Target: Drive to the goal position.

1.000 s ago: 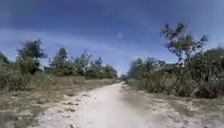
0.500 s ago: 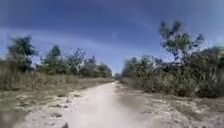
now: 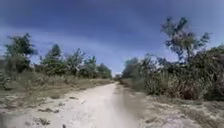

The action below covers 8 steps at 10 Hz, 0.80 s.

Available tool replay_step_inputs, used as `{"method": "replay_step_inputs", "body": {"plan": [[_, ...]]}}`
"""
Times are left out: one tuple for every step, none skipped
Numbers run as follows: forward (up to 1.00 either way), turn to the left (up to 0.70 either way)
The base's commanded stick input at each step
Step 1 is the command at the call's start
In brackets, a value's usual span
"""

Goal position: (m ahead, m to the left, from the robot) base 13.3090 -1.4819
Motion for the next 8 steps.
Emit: {"method": "replay_step_inputs", "body": {"plan": [[0.5, 0.0], [0.5, 0.2], [0.5, 0.4], [0.5, 0.46], [0.5, 0.37], [0.5, 0.19], [0.5, 0.0], [0.5, 0.0]]}}
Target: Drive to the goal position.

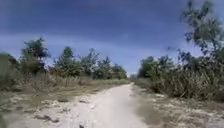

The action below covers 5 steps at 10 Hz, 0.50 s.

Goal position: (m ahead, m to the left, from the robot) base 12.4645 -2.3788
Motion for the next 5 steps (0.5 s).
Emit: {"method": "replay_step_inputs", "body": {"plan": [[0.5, 0.0], [0.5, 0.0], [0.5, 0.0], [0.5, 0.0], [0.5, 0.0]]}}
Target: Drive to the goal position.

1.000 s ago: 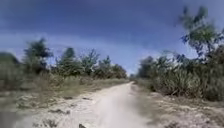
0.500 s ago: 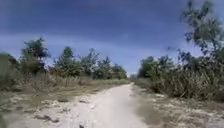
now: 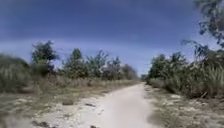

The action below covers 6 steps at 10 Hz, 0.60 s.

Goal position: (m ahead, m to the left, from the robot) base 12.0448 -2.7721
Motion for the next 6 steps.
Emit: {"method": "replay_step_inputs", "body": {"plan": [[0.5, 0.0], [0.5, 0.0], [0.5, 0.0], [0.5, 0.0], [0.5, -0.02], [0.5, -0.07]]}}
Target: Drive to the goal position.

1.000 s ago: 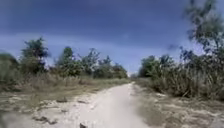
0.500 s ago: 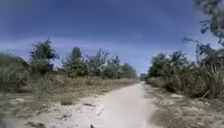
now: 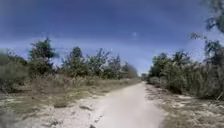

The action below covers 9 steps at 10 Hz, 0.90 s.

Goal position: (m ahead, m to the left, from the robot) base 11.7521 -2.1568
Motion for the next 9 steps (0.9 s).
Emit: {"method": "replay_step_inputs", "body": {"plan": [[0.5, -0.32], [0.5, -0.36], [0.5, -0.06], [0.5, 0.0], [0.5, 0.0], [0.5, 0.0], [0.5, 0.0], [0.5, 0.0], [0.5, 0.0]]}}
